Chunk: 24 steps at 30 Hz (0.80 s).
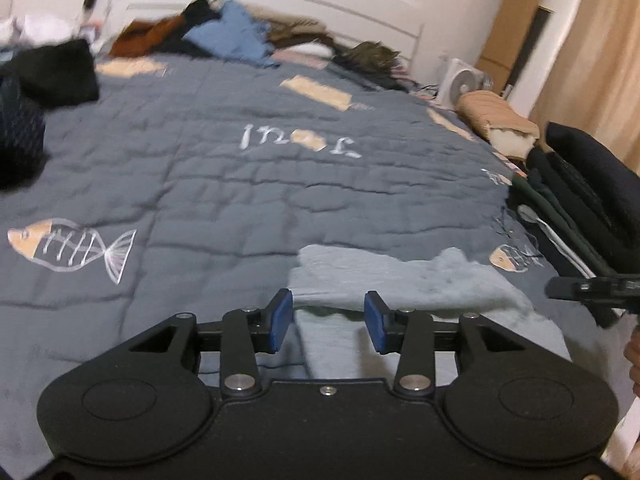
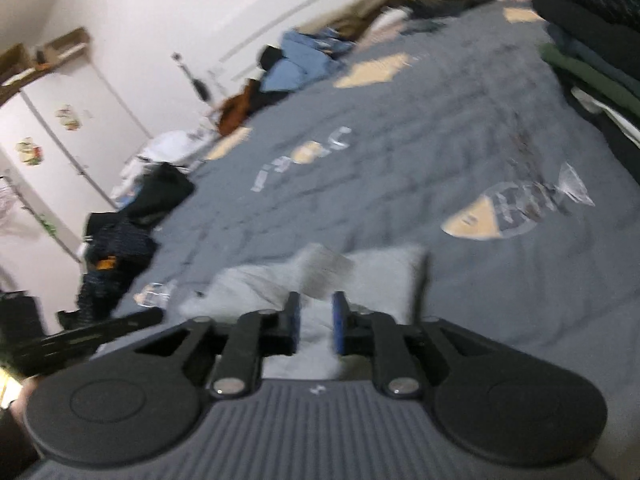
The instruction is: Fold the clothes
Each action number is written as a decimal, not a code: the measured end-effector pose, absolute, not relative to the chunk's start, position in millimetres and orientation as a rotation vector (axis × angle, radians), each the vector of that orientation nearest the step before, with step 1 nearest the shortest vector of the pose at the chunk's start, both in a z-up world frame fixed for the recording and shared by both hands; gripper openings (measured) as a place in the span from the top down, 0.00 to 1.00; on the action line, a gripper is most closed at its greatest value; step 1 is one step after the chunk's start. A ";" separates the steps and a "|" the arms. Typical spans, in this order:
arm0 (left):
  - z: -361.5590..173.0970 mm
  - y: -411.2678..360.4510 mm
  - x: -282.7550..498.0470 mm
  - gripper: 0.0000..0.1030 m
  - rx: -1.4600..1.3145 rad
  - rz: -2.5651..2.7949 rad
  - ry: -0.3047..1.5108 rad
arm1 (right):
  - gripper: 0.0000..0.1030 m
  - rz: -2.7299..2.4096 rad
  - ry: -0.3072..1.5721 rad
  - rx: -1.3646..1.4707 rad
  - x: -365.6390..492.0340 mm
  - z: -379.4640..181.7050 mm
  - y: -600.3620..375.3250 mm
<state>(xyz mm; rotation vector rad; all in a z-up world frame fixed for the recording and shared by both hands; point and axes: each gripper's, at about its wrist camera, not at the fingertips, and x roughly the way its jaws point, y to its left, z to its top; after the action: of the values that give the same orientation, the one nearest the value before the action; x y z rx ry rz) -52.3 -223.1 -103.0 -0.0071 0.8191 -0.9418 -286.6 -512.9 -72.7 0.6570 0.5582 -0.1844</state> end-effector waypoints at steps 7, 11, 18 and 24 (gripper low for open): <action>-120.1 -220.1 -6.9 0.61 -0.212 -0.923 0.963 | 0.58 -0.143 0.538 0.658 -258.4 -71.1 -502.3; -128.9 -234.7 5.1 0.65 -0.160 -0.942 0.984 | 0.57 -0.144 0.573 0.623 -246.4 -73.1 -495.6; -132.2 -247.0 15.2 0.93 -0.134 -1.000 0.995 | 0.55 -0.149 0.607 0.610 -239.5 -82.9 -494.6; -123.2 -261.0 29.3 0.94 -0.177 -1.023 0.917 | 0.55 -0.170 0.591 0.611 -235.0 -88.4 -493.2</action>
<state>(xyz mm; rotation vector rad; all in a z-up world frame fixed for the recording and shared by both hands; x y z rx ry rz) 29.3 -261.0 -123.2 -0.1771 0.9172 -1.0233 -235.0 -493.2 -88.4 0.6111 0.5914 -0.1700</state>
